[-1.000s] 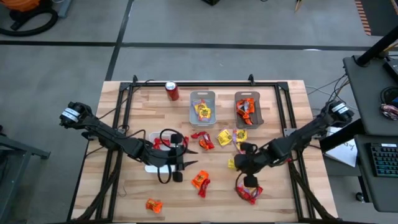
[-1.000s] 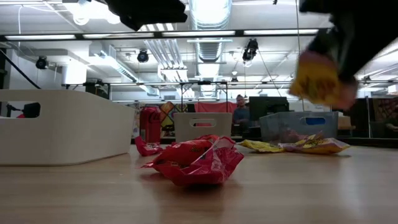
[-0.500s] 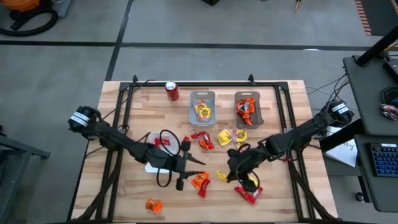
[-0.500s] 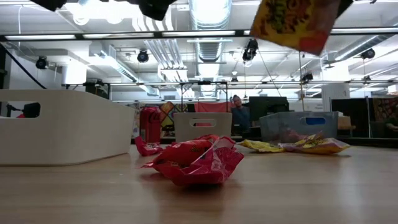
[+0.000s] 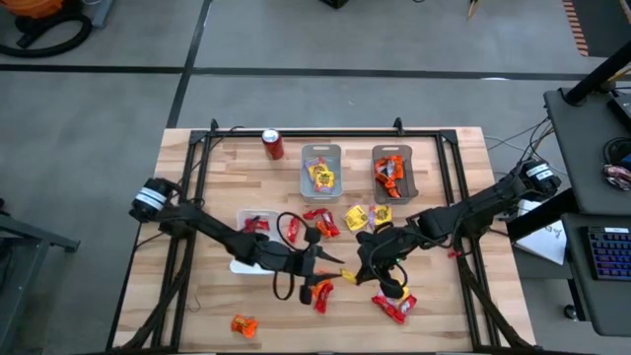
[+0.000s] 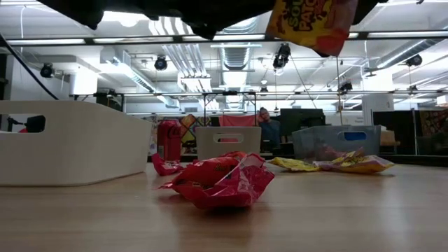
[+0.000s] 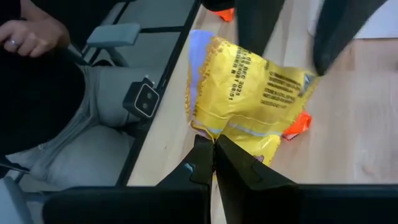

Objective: Sort candy
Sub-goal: Put the yellow candy into the gray bin

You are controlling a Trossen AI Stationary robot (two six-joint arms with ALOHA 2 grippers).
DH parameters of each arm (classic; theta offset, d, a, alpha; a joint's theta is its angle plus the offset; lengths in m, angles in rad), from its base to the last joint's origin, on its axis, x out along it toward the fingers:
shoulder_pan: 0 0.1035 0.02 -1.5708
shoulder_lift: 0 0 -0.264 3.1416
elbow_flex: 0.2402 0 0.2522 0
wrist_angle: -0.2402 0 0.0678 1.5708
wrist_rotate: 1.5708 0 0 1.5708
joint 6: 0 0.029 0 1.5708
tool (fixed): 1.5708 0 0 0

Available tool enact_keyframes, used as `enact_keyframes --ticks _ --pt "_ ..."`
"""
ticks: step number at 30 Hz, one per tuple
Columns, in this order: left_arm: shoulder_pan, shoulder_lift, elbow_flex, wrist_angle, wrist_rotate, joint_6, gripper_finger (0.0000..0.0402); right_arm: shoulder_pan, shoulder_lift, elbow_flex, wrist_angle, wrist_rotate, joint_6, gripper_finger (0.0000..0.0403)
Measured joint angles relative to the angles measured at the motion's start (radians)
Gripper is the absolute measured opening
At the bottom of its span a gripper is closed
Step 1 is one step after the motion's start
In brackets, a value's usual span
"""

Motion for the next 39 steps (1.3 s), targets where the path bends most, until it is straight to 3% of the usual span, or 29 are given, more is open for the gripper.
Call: enact_keyframes --ticks 10,13,18,22,28,39 --pt "0.031 0.035 0.019 0.004 0.124 -0.05 0.0126 -0.011 0.0 0.0 -0.001 0.0 -0.021 0.0009" --pt "0.031 0.038 0.019 0.004 0.126 -0.056 0.0101 -0.018 0.0 0.0 -0.001 0.013 -0.03 0.0009" --pt "0.037 0.031 0.019 -0.03 0.126 -0.065 0.0016 -0.031 0.0 0.0 -0.009 0.041 -0.031 0.0009" --pt "0.046 0.014 0.019 -0.081 0.125 -0.091 0.0014 -0.046 -0.009 0.0 -0.023 0.059 -0.025 0.0012" --pt "0.073 -0.011 0.019 -0.189 0.125 -0.098 0.0004 -0.072 -0.06 0.001 -0.054 0.12 -0.01 0.0056" --pt "0.204 -0.196 0.019 -0.565 0.118 -0.075 0.0001 -0.084 -0.199 0.001 -0.243 0.364 0.052 0.0145"
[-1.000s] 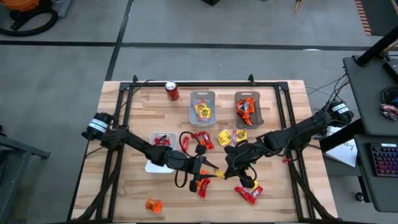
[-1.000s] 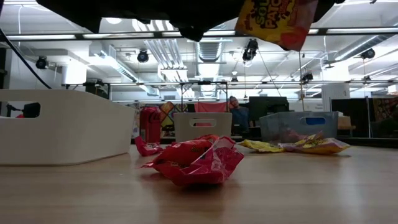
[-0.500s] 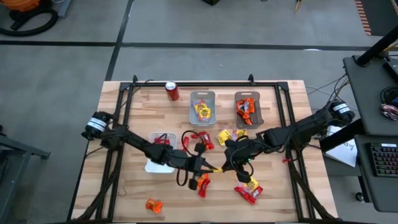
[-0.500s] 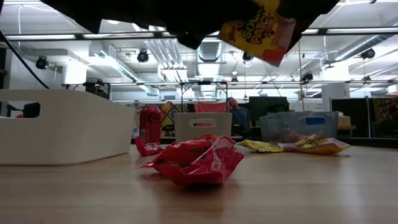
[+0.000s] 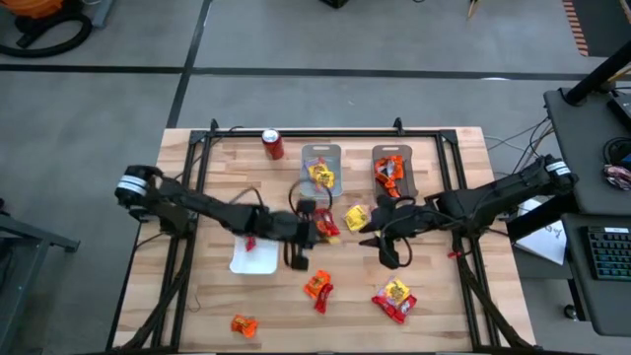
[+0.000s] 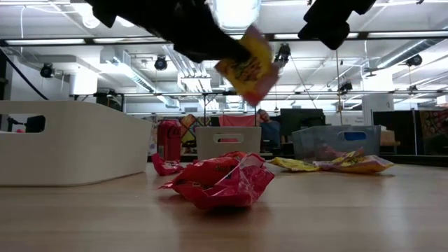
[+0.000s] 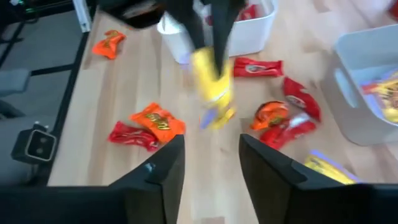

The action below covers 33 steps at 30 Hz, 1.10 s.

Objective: Sort candy
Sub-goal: Put the yellow candy into the gray bin

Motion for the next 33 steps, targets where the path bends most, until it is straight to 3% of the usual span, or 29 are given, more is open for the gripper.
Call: enact_keyframes --ticks 8,16,26,33 --pt "0.254 -0.088 0.003 -0.18 0.044 0.011 0.0 0.0 0.0 0.0 -0.005 0.014 -0.017 0.015" --pt "0.473 0.0 0.123 -0.321 0.178 0.008 0.0 0.0 0.038 0.0 -0.012 0.014 -0.043 0.0144" --pt "0.535 0.23 0.412 -0.746 0.237 0.146 0.0 0.0 0.059 0.0 -0.044 0.014 -0.041 0.0148" --pt "0.535 0.338 0.541 -0.822 0.252 0.168 0.0007 0.0 0.062 -0.001 -0.047 0.013 -0.027 0.0145"
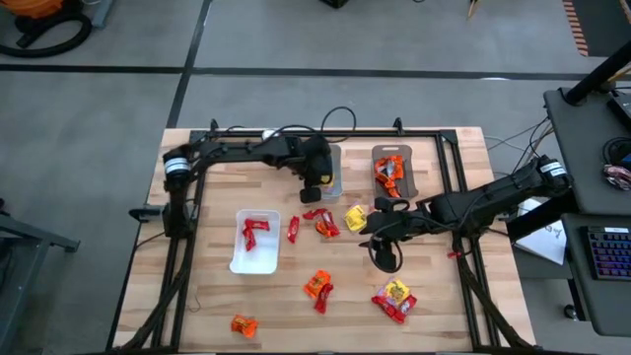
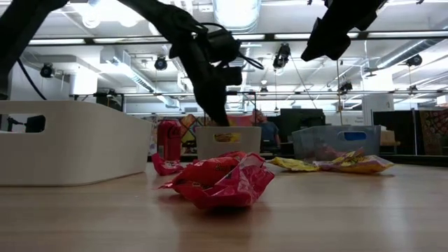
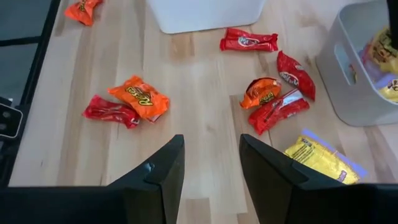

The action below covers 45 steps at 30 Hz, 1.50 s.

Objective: Sort candy
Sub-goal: Put the yellow candy into the gray bin, then put the orange candy into the black bin

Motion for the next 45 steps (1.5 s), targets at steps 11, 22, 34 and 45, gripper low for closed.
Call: enact_keyframes --ticks 11,22,34,45 --pt "0.0 0.025 0.049 -0.012 -0.074 0.026 0.0083 0.0 0.006 0.0 0.0 0.001 0.012 0.015" --pt "-0.062 -0.112 0.018 -0.011 -0.089 -0.133 0.0102 0.003 0.006 0.0 0.001 0.126 0.05 0.0143" --pt "-0.347 -0.436 -0.366 0.469 -0.177 -0.291 0.0103 0.014 0.006 -0.183 0.52 0.348 -0.094 0.0129" --pt "-0.64 -0.585 -0.656 0.728 -0.394 -0.375 0.0103 0.016 0.006 -0.344 0.713 0.327 0.062 0.0125"
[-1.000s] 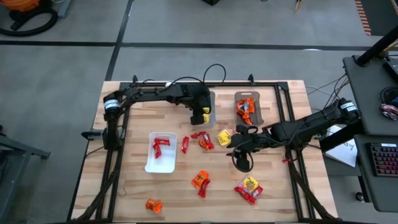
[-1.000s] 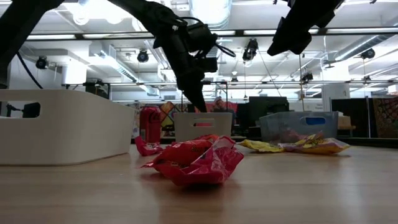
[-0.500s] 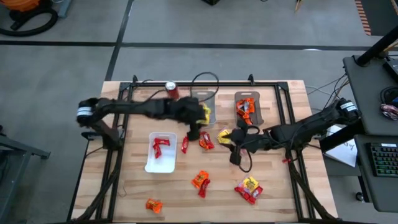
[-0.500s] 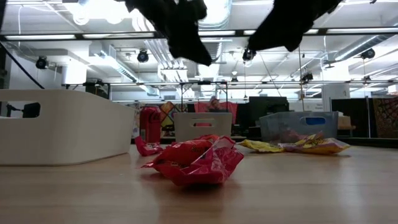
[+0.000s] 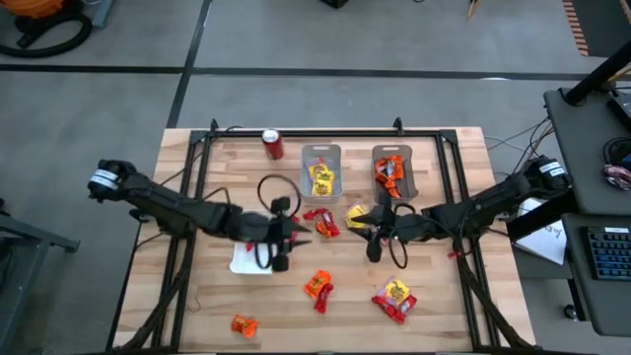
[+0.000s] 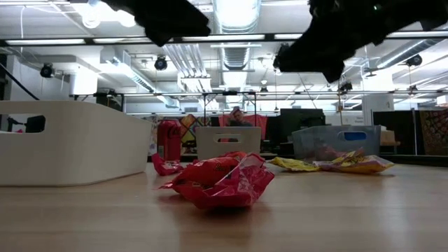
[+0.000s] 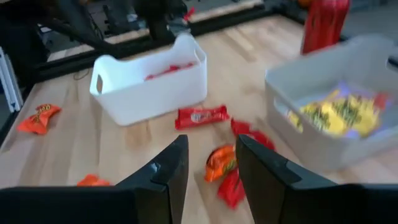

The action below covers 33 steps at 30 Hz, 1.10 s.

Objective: Sort candy
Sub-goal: Put the orange candy into the black bin

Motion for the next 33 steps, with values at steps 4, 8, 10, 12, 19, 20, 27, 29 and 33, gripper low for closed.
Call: enact_keyframes --ticks 4,8,10,12,19,20,27,29,33 --pt "-0.044 0.014 -0.06 0.122 0.0 -0.011 0.0103 0.0 0.0 -0.03 0.015 -0.014 0.064 0.0127" --pt "-0.051 0.032 -0.075 0.167 0.0 -0.023 0.0103 0.0 0.0 -0.024 0.024 -0.014 0.081 0.0125" --pt "-0.051 0.041 -0.07 0.166 0.0 -0.029 0.0103 0.0 0.0 -0.013 0.025 -0.014 0.08 0.0122" --pt "-0.051 0.048 -0.065 0.164 0.0 -0.029 0.0103 0.0 0.0 -0.001 0.021 -0.014 0.079 0.0118" --pt "-0.051 0.078 -0.053 0.161 0.0 -0.02 0.0103 -0.003 0.0 0.02 -0.047 -0.01 0.085 0.0108" --pt "-0.051 0.084 -0.053 0.166 -0.001 -0.02 0.0103 -0.003 0.0 0.021 -0.058 -0.004 0.098 0.0107" --pt "-0.051 0.077 -0.055 0.139 -0.008 -0.019 0.0103 -0.003 0.0 0.02 -0.106 0.013 0.133 0.0096" --pt "-0.051 0.067 -0.054 0.113 -0.01 -0.018 0.0103 -0.003 0.0 0.02 -0.114 0.013 0.133 0.0094" --pt "-0.051 0.058 -0.053 0.085 -0.011 -0.013 0.0103 -0.003 0.009 0.02 -0.084 0.017 0.109 0.0093"
